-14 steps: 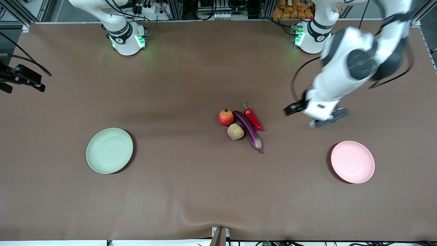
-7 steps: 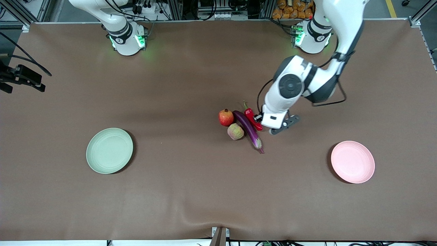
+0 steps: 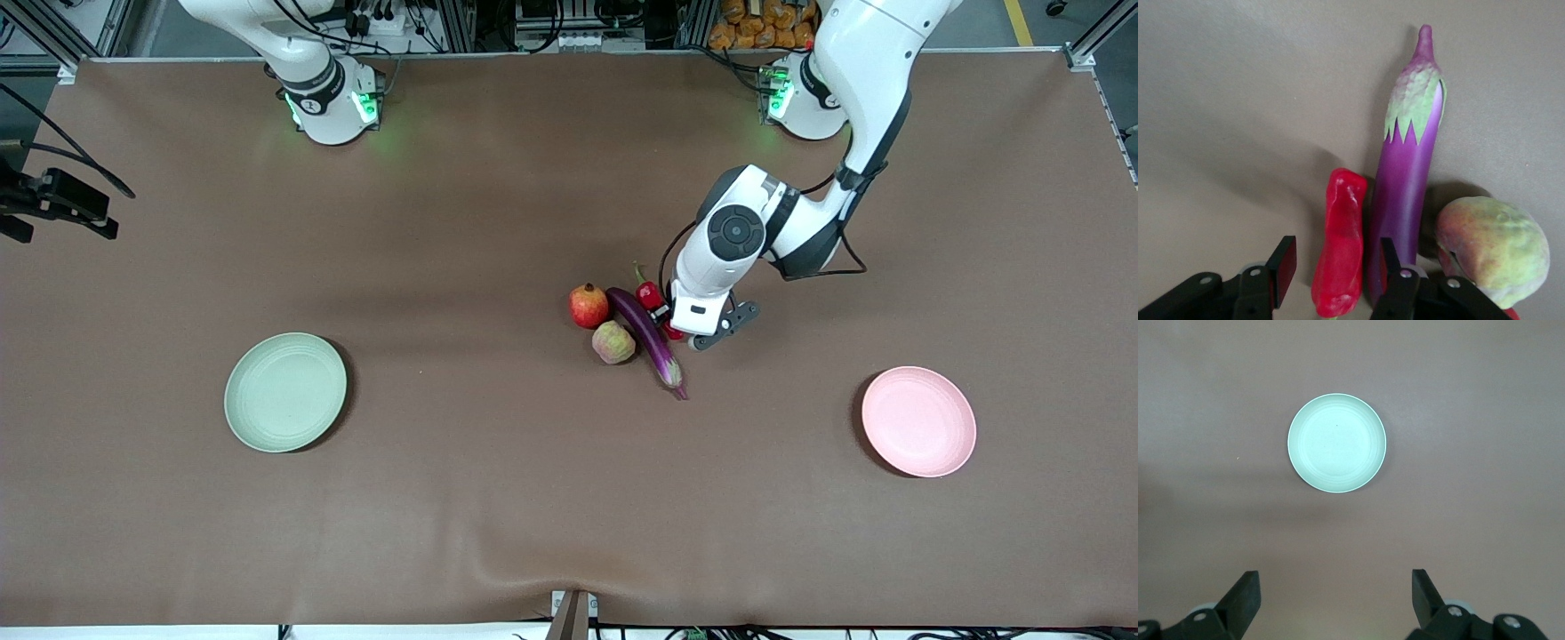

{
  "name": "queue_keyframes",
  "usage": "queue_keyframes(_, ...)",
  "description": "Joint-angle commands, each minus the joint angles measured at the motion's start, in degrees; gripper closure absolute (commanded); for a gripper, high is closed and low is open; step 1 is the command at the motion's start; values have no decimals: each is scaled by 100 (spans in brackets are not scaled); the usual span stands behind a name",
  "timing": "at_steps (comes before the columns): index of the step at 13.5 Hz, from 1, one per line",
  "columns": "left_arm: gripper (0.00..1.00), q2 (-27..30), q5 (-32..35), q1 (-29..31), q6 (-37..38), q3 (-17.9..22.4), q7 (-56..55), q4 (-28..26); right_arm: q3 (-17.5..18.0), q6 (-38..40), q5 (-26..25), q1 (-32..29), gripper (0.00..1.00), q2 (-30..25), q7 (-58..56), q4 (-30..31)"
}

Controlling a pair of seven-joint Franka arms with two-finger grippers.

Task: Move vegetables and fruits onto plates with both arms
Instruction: 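Carry the pepper toward the pink plate while the right gripper reaches out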

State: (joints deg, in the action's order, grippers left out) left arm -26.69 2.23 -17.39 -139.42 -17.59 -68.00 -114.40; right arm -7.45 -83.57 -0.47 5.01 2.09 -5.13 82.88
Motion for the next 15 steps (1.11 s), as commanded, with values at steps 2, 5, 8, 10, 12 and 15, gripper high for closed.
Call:
queue_keyframes(2,43,-126,268,-2,-462,19,-205,-205,33,-10,82,-70,0,-42,47,35)
queue_keyframes(5,43,-319,322,-1,-753,45,-205,-215,33,-10,82,-70,0,-42,47,35)
queue_keyframes(8,53,-468,322,-10,-982,54,-205,-223,33,-10,82,-70,0,-34,21,35)
queue_keyframes(10,100,-478,322,7,-1017,63,-205,-223,33,-19,73,-36,0,27,-5,27)
queue_keyframes(12,100,-207,330,60,-834,54,-196,-249,42,-10,73,0,0,404,-23,-52)
queue_keyframes(15,100,557,330,393,306,45,145,-188,60,-2,73,236,0,528,-32,-35)
